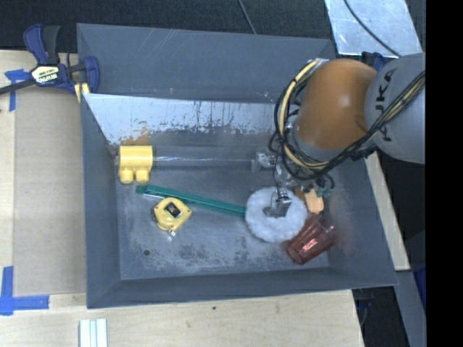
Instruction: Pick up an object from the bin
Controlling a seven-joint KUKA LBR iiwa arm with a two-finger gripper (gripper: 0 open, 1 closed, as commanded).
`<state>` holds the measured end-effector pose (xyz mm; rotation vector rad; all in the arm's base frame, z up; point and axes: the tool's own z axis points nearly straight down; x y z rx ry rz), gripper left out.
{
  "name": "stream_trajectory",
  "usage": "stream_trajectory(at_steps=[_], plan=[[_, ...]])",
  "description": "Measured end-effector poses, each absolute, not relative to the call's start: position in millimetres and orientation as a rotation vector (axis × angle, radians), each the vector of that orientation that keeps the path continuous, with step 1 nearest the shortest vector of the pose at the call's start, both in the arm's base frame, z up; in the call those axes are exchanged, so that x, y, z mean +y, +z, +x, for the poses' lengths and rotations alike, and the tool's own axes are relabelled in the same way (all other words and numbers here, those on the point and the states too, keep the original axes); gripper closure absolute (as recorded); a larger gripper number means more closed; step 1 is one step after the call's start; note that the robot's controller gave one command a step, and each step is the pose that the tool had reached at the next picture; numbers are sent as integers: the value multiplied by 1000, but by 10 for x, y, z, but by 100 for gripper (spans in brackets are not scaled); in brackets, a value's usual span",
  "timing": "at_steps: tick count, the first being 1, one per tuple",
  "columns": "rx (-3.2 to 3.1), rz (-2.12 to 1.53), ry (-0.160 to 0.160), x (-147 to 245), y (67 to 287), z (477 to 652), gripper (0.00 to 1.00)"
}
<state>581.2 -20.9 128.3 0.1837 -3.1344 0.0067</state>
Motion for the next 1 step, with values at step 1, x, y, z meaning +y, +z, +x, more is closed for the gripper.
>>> stream_trajectory(at_steps=[1], plan=[[-3153,17,-3,-137,719,5594,0]])
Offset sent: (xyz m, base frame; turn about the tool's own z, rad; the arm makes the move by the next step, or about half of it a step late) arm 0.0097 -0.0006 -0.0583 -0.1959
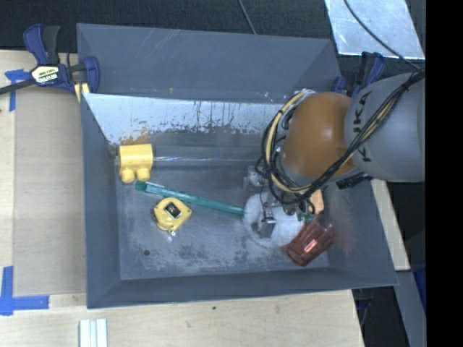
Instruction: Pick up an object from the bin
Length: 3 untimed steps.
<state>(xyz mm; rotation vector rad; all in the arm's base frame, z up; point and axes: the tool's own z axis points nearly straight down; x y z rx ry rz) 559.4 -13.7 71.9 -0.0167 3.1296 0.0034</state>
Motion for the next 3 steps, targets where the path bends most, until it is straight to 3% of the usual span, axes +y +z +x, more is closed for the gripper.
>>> stream_trajectory(at_steps=[1,3], plan=[[3094,-484,-8,-211,748,5941,100],[3095,-483,-7,-210,775,5934,100]])
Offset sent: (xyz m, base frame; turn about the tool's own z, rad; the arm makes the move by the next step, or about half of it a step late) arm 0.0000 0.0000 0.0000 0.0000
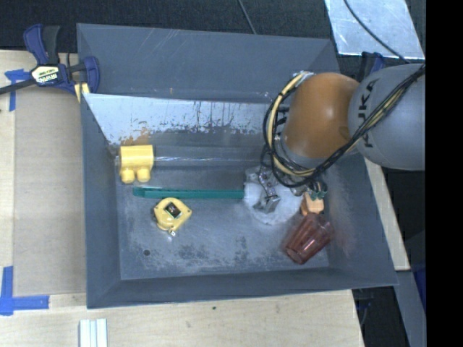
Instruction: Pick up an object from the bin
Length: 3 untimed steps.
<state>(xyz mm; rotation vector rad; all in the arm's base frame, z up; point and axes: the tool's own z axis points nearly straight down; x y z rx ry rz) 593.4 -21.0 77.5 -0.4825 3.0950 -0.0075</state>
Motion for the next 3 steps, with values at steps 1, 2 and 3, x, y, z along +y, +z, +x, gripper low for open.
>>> stream_trajectory(at_steps=[1,2,3], plan=[[3097,-482,-7,-213,902,5924,100],[3097,-482,-9,-216,1034,5924,100],[3094,-480,-10,-218,1135,5931,100]])
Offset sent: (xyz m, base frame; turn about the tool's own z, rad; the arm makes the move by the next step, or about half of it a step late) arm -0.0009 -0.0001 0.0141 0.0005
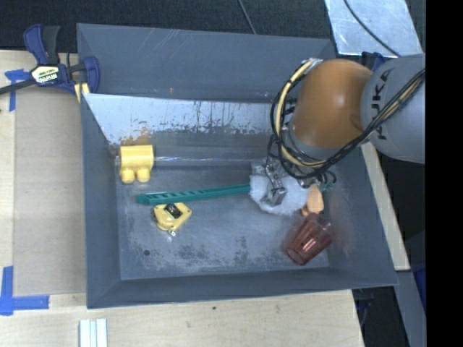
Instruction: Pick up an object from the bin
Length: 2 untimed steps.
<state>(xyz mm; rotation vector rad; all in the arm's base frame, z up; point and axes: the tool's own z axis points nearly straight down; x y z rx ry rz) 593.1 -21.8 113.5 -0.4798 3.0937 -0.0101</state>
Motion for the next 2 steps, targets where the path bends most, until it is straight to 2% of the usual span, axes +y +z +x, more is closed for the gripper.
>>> stream_trajectory(at_steps=[2], plan=[[3097,-477,-9,-217,1246,5924,100]])
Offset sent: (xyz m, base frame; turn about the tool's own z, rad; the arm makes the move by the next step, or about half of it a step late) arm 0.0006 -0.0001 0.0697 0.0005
